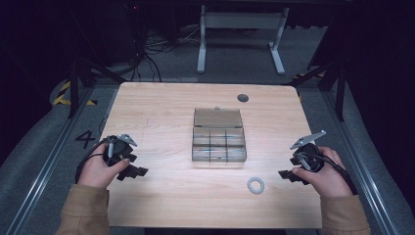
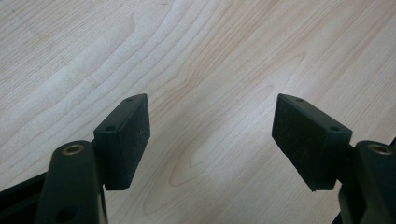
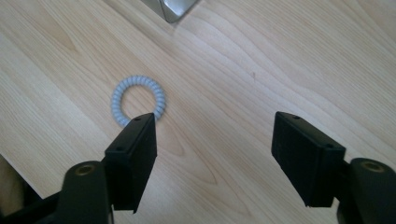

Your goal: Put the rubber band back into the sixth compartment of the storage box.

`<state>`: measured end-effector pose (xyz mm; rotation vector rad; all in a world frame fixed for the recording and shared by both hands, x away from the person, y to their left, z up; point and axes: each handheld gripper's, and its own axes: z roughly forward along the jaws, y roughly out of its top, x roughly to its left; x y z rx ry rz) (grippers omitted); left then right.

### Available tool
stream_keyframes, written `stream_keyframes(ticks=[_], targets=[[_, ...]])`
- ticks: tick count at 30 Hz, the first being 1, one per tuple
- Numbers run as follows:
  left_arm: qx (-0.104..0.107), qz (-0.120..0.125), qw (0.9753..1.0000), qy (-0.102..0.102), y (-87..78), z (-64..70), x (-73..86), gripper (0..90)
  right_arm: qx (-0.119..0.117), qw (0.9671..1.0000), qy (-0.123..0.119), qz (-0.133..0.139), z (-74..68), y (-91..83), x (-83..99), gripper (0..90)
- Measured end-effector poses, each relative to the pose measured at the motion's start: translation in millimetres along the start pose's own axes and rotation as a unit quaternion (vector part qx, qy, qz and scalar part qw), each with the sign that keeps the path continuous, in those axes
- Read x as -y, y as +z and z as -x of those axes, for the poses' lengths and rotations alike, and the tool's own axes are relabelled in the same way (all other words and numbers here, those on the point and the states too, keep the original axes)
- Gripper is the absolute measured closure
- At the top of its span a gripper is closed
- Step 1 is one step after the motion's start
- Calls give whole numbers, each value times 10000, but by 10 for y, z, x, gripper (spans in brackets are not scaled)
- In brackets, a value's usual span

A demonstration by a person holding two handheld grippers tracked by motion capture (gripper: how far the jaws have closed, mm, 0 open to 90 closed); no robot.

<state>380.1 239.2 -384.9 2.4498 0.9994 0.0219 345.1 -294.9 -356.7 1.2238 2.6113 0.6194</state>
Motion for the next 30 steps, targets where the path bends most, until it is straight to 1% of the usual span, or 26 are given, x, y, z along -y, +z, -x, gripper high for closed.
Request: stream_keyframes(ticks=[4, 5, 7, 8, 9, 10, 11, 12, 13, 14, 15, 16, 17, 18, 20, 23, 25, 26, 28, 29, 30], targets=[[-19, -12, 10000, -9, 4, 1, -1, 286, -69, 9999, -111, 90, -23, 33, -15, 279], [-14, -13, 10000, -7, 7, 5, -3, 285, -112, 9997, -86, 177, -45, 53, -37, 272], [-14, -13, 10000, 1, 7, 8, -5, 283, -106, 9997, -98, 191, -55, 58, -44, 275], [-6, -13, 10000, 21, 8, 13, -9, 282, -78, 9995, -215, 211, -94, 72, -65, 312], [-6, -13, 10000, 21, 8, 13, -9, 282, -78, 9995, -215, 211, -94, 72, -65, 312], [-4, -16, 10000, 26, 10, 18, -12, 281, -172, 9991, -304, 223, -119, 91, -80, 347], [-9, -12, 10000, 26, 10, 20, -13, 280, -184, 9991, -297, 223, -132, 98, -85, 360], [-9, -12, 10000, 26, 10, 20, -13, 280, -208, 9990, -322, 221, -141, 108, -92, 396], [-13, -15, 10000, 27, 10, 22, -13, 280, -208, 9990, -322, 221, -141, 108, -92, 396], [-14, -16, 10000, 32, 11, 24, -14, 280, -217, 9988, -381, 200, -148, 115, -98, 464], [-13, -19, 10000, 44, 9, 25, -16, 280, -218, 9981, -555, 166, -158, 122, -110, 522], [-14, -20, 10000, 45, 9, 27, -17, 280, -208, 9977, -620, 183, -181, 134, -115, 536], [-16, -16, 10000, 53, 8, 28, -19, 279, -247, 9978, -588, 205, -193, 144, -120, 545], [-16, -19, 10000, 54, 8, 29, -20, 279, -323, 9975, -586, 219, -208, 156, -126, 552], [-14, -11, 10000, 56, 5, 33, -22, 279, -399, 9971, -620, 201, -242, 181, -141, 556], [-24, -23, 10000, 90, 2, 37, -27, 278, -356, 9964, -737, 239, -282, 213, -168, 537], [-23, -19, 10000, 95, 4, 40, -28, 278, -375, 9966, -694, 224, -299, 222, -173, 538], [-23, -16, 10000, 84, 5, 44, -29, 277, -425, 9967, -668, 192, -320, 236, -183, 538], [-16, -16, 10000, 89, 6, 48, -31, 277, -404, 9964, -727, 175, -347, 258, -200, 537], [-11, -12, 10000, 90, 5, 50, -32, 277, -372, 9967, -707, 121, -362, 288, -214, 535], [-11, -12, 10000, 90, 5, 50, -32, 276, -372, 9967, -707, 121, -362, 288, -214, 535]])
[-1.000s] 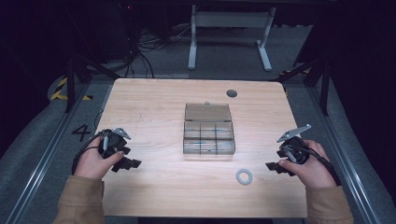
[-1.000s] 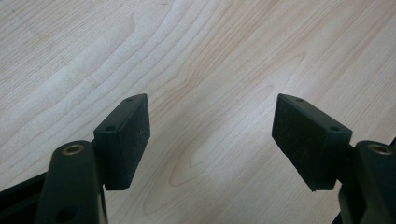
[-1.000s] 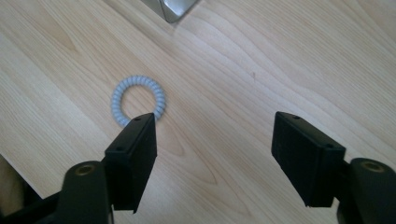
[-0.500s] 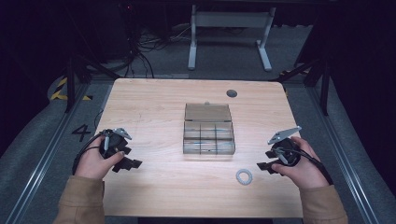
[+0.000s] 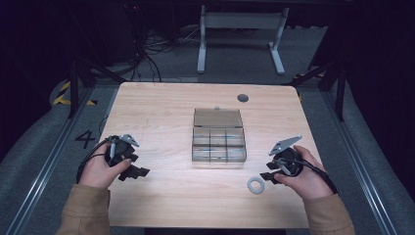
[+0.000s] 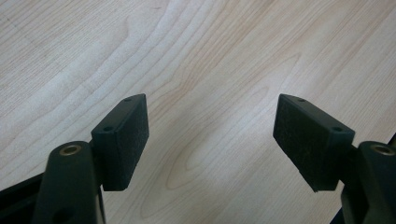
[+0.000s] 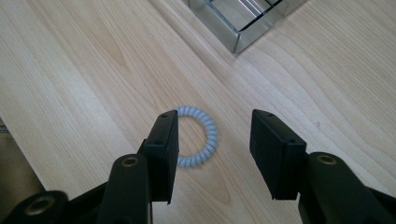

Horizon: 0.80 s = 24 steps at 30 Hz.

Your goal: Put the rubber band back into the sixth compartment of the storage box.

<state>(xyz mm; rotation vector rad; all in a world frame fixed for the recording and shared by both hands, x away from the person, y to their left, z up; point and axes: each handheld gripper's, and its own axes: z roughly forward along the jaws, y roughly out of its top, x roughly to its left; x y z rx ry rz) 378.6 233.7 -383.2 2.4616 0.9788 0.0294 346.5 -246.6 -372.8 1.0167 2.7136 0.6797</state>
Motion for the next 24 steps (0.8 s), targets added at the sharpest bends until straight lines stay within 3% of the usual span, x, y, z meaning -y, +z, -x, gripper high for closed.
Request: stream_keyframes(ticks=[3, 7, 12, 17, 24], targets=[[-1, -2, 10000, 5, -3, -2, 1, 276, -1, 9999, 86, -110, -9, 54, -10, 527], [5, -6, 10000, 5, -2, -2, 1, 276, -315, 9990, 317, -24, -44, 104, -23, 526], [-7, -16, 10000, 31, -6, 7, 6, 276, -281, 9993, 212, -111, -56, 140, -41, 572], [-15, -9, 10000, 29, -19, 13, 14, 276, -510, 9978, 399, -170, -59, 210, -39, 632], [-4, -7, 10000, 19, -23, 13, 22, 275, -439, 9983, 260, -285, -44, 301, -37, 665]])
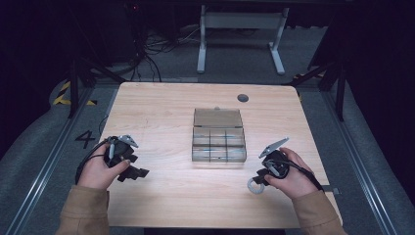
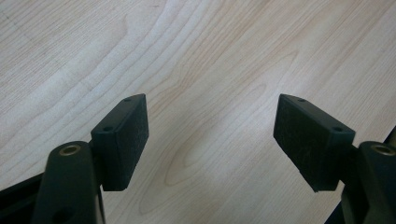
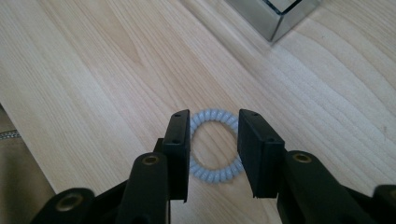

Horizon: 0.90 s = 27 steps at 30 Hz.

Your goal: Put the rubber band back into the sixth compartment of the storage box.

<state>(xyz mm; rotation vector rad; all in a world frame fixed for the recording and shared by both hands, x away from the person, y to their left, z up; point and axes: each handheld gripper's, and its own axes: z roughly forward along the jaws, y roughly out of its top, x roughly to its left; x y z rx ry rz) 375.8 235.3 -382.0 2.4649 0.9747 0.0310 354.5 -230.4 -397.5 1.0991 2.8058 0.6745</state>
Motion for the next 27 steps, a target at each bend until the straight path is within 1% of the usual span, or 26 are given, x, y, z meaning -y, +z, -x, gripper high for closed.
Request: stream_keyframes(ticks=[11, 15, 17, 20, 25, 27], targets=[[8, -21, 10000, 10, 3, 6, -4, 274, 94, 9998, -40, -168, 45, 117, 18, 681], [6, -18, 10000, 24, 4, 6, -5, 273, 185, 9994, -86, -292, 67, 167, 29, 692], [13, -23, 10000, 0, 9, 9, -4, 273, 216, 9992, -89, -331, 77, 185, 34, 694], [34, -62, 10000, 39, 17, 11, -6, 272, 283, 9986, -136, -424, 94, 215, 42, 693], [35, -64, 10000, 35, 16, 10, -5, 269, 324, 9982, -152, -483, 107, 240, 50, 706], [31, -62, 10000, 26, 15, 11, -3, 267, 365, 9977, -203, -527, 115, 250, 51, 717]])
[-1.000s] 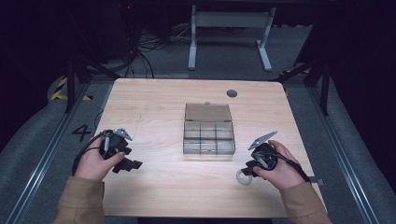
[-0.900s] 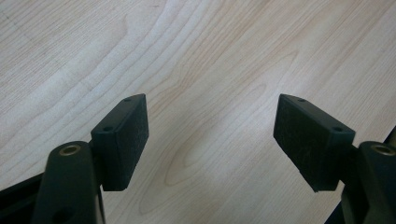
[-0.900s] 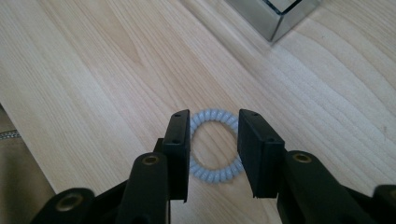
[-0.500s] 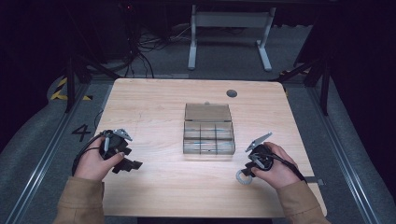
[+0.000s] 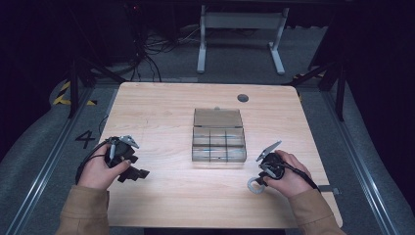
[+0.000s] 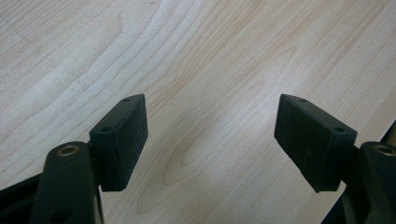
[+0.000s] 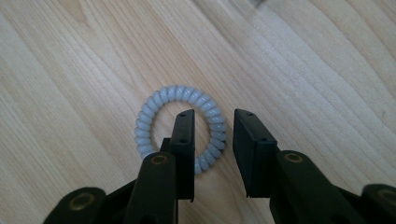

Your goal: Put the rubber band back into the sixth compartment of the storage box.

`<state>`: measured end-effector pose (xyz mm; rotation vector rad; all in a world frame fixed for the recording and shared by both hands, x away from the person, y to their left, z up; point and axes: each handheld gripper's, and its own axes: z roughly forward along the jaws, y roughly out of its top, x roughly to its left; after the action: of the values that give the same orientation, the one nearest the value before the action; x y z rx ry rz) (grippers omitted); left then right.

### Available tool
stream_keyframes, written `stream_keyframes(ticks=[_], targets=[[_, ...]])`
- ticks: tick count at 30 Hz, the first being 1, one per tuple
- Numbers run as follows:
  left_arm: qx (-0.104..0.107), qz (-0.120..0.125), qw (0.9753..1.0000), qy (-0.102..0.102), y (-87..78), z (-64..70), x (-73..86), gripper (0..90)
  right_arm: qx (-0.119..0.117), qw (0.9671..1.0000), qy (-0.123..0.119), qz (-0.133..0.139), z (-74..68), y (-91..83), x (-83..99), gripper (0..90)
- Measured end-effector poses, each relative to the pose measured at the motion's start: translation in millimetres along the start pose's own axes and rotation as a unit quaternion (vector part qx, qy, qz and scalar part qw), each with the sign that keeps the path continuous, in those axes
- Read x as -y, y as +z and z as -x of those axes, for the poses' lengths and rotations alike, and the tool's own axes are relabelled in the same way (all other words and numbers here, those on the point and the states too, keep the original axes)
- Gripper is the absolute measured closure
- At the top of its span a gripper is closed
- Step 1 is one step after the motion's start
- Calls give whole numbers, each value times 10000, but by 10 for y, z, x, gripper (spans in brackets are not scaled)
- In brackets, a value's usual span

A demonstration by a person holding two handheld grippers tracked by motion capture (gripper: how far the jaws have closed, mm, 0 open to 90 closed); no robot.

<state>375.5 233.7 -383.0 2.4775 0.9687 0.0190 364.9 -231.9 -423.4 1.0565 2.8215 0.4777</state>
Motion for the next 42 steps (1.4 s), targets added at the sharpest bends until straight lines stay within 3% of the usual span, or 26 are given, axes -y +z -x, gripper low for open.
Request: stream_keyframes(ticks=[28, 42], targets=[[-3, -18, 10000, 35, -2, 11, -3, 262, 192, 9993, -205, -247, -35, 72, -24, 797], [2, -5, 10000, 53, -11, 4, 0, 261, 114, 9996, -65, -235, -45, 62, -34, 831]])
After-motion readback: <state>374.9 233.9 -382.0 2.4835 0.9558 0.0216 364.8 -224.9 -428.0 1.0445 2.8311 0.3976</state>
